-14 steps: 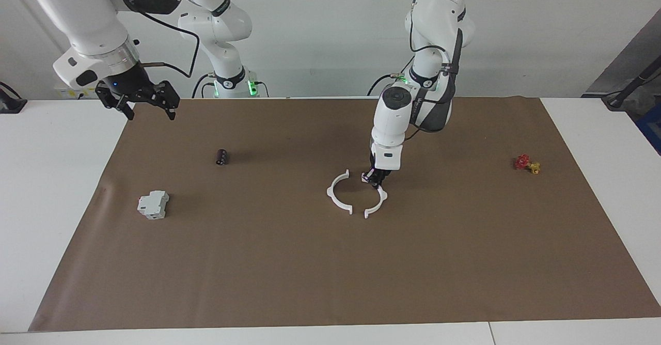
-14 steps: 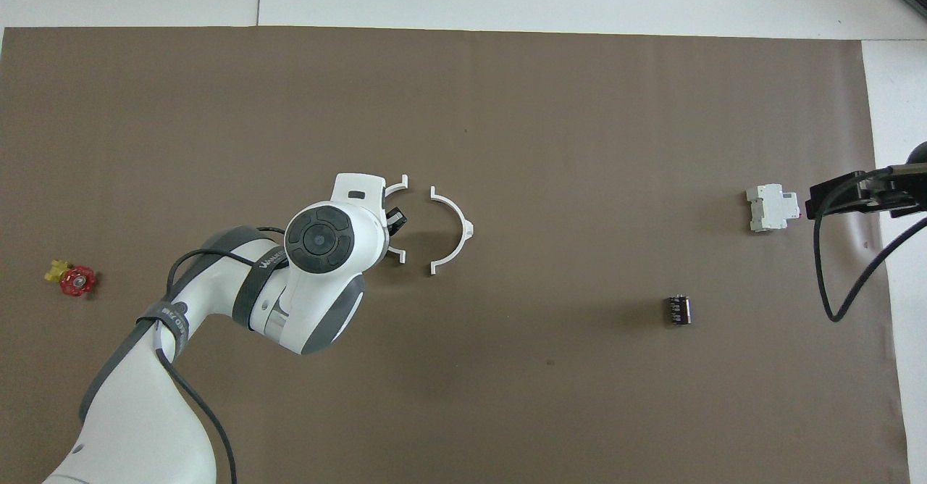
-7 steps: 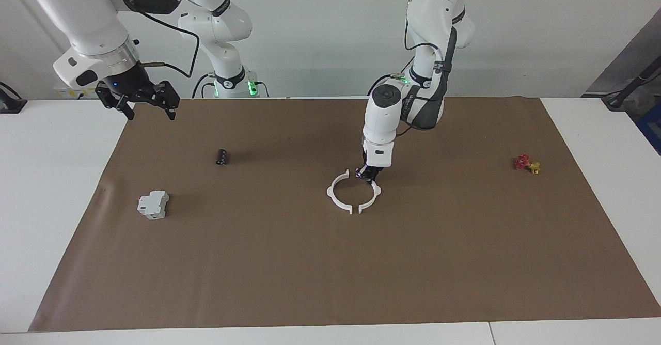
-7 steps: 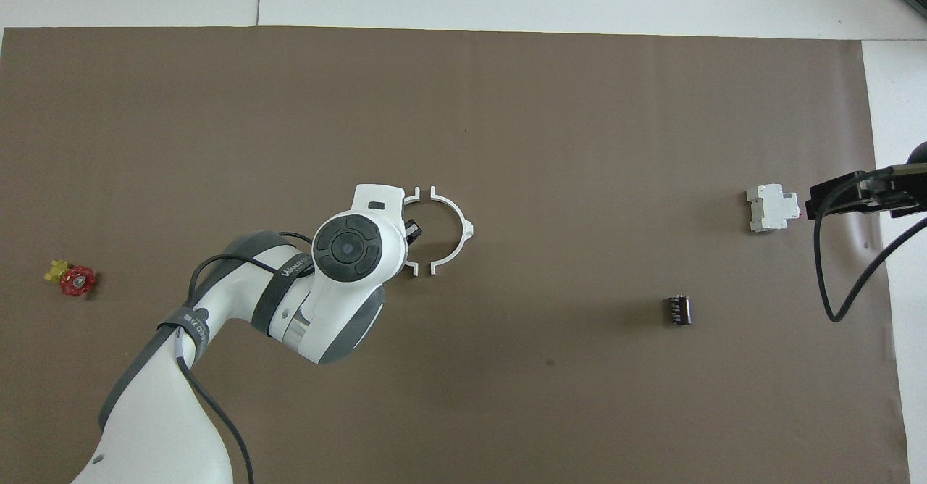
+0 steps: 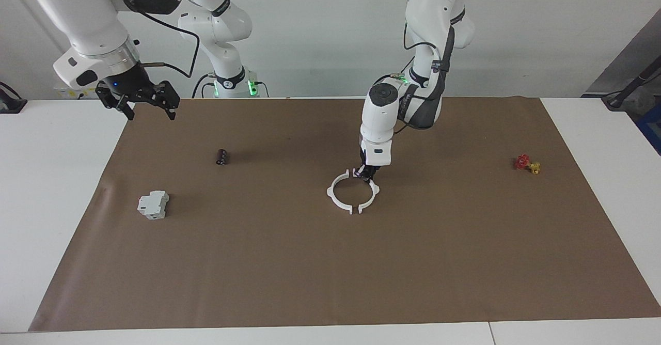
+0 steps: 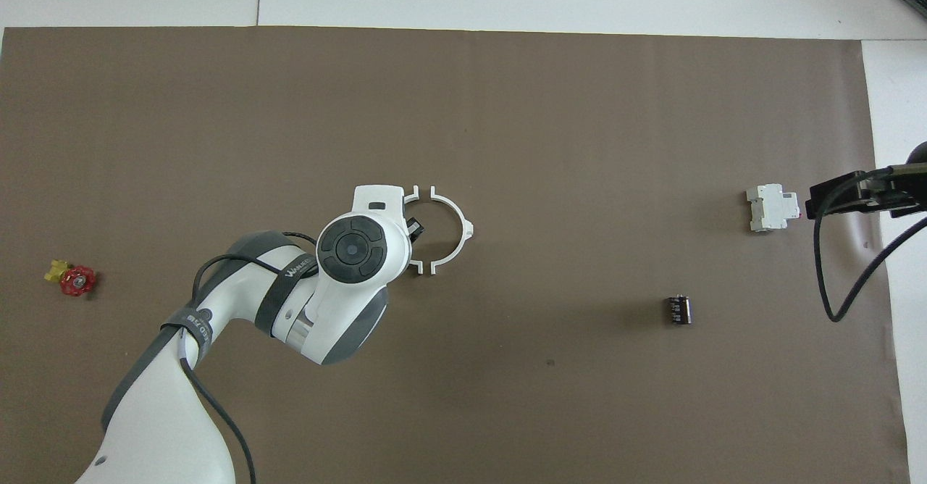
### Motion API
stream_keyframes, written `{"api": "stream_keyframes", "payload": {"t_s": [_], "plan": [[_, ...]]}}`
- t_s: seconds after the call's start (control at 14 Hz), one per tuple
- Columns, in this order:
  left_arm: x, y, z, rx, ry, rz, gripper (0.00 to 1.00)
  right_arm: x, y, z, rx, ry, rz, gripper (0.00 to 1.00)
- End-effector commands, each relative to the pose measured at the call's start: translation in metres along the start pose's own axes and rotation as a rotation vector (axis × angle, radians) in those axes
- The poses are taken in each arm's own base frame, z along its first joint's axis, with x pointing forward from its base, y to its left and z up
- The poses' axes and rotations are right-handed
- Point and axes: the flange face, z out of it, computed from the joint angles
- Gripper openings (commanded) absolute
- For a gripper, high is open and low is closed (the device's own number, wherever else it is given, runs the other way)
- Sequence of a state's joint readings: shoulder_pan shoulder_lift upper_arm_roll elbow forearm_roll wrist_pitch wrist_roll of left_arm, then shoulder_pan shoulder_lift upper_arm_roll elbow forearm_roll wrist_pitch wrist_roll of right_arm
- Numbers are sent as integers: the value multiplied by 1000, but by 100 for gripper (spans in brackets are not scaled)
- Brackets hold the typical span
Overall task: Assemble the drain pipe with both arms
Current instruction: 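Press the held half against the centred half with the left gripper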
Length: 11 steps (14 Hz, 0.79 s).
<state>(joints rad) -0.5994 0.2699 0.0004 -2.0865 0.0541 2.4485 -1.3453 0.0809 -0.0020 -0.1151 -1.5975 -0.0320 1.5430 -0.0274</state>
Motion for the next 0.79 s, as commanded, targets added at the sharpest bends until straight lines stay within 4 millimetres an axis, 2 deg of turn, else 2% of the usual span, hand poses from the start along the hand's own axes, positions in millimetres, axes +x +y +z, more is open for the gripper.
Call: {"api": "stream_keyframes", "payload": {"t_s": [0.0,0.36,0.71], "plan": [[0,4,-3,6,15,-28,0,1,0,-1,17,10,14,100],[-1,6,-2,5,32,-6,0,1,0,-1,17,7,13,100],[-14,11,2,-7,35,19,0,1,0,-1,17,8,13,100]]}}
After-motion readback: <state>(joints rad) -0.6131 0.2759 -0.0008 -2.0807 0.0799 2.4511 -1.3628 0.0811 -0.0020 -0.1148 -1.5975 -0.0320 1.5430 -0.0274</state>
